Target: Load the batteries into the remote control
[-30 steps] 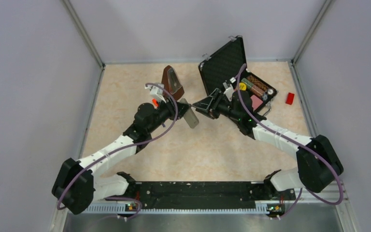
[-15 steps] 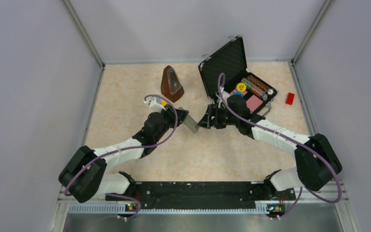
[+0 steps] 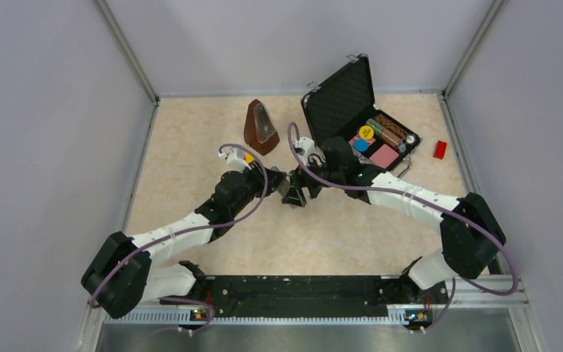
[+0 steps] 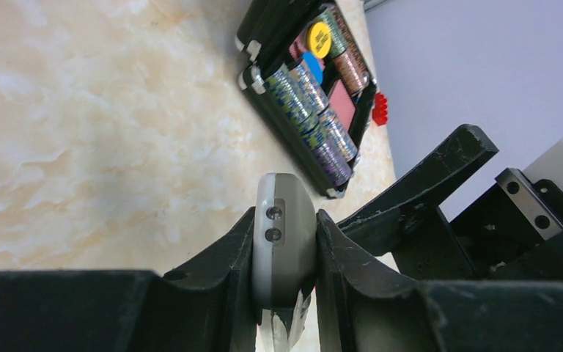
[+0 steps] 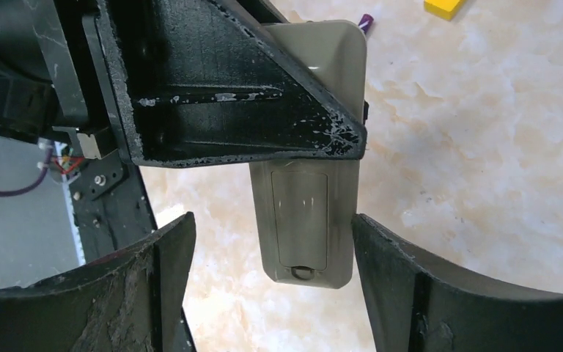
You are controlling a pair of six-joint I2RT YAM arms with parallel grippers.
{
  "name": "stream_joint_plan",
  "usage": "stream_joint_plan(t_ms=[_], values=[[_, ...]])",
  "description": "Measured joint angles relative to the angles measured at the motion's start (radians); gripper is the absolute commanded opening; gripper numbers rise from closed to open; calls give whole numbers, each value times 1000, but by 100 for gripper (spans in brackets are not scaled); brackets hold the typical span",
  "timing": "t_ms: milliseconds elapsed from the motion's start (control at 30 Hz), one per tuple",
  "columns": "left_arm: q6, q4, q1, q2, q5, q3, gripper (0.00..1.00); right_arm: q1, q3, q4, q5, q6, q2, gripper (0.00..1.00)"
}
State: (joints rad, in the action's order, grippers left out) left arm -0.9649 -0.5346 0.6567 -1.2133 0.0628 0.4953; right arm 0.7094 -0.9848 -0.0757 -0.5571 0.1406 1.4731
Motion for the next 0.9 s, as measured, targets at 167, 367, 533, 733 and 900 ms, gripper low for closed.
stream_joint_plan(t_ms=[167,367,533,733,900], values=[[2,88,0,39,-22,0,1,47,0,-18,79,-45,13,75],[6,153,0,110,-48,14,4,61,1,-7,143,-73,13,74],[8,217,-1,137,-63,30,9,90,1,1,156,-97,13,64],[15,276,-1,159,-83,56,24,134,1,0,172,-137,11,40],[28,335,-16,200,-132,88,46,145,3,-5,186,-158,-31,30]])
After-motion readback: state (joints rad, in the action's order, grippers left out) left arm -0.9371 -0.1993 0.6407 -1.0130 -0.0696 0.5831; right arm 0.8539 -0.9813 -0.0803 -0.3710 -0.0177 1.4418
